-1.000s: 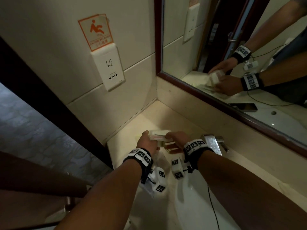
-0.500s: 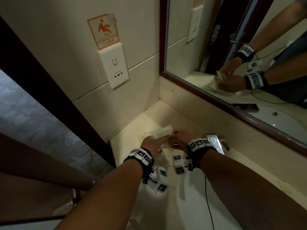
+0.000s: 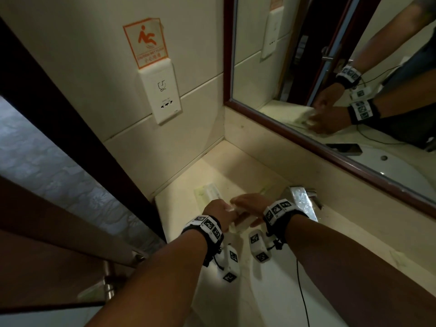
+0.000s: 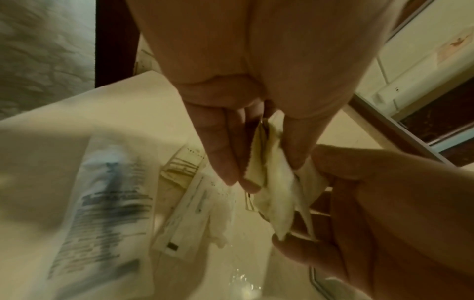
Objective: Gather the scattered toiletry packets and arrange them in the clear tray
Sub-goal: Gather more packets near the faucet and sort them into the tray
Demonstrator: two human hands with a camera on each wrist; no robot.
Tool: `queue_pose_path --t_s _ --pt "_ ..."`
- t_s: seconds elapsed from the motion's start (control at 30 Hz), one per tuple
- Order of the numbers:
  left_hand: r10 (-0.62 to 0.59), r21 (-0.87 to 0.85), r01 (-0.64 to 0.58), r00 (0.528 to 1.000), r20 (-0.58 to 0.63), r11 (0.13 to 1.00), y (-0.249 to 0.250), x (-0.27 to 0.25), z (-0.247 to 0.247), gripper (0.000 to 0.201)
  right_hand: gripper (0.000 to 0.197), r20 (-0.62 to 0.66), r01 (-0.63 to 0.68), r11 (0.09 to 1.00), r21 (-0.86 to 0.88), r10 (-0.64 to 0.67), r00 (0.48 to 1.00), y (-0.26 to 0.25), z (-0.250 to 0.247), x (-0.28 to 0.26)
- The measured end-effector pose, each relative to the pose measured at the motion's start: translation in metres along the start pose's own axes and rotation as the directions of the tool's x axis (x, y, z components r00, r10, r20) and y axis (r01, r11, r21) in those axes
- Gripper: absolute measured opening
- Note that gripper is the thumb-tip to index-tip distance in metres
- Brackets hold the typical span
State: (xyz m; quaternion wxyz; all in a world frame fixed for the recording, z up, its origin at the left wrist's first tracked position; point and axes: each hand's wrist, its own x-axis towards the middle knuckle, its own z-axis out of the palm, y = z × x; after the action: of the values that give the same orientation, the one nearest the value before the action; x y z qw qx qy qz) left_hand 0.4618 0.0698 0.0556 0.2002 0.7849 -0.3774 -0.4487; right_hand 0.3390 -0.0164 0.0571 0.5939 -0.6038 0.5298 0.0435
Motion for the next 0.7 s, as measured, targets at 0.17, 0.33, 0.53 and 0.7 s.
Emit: queue_pose_path --t_s 0.17,0.33,0.53,0.7 --pt "-0.049 -0.098 0.043 0.997 -0.053 0.994 -0.002 0.001 -0.005 0.035 0.042 0.047 0.043 0.999 0.018 -0.043 0.998 0.01 -0.002 -0.003" --pt "0.006 -0.09 -0.01 0.999 -0.045 0.996 -0.01 -0.008 0.015 0.028 0.043 -0.071 -0.02 0.999 -0.046 0.016 0.997 0.02 -0.004 -0.006" --pt "-0.085 -0.159 0.103 0.99 0.117 0.982 -0.021 -0.025 0.03 0.049 0.052 -0.071 -0.017 0.994 -0.106 0.009 0.997 0.054 -0.001 -0.017" --pt "-0.016 -0.047 0.025 0.982 0.187 0.999 -0.027 -0.047 0.035 0.072 0.052 -0.178 0.037 0.983 -0.179 -0.07 0.982 0.064 0.01 -0.041"
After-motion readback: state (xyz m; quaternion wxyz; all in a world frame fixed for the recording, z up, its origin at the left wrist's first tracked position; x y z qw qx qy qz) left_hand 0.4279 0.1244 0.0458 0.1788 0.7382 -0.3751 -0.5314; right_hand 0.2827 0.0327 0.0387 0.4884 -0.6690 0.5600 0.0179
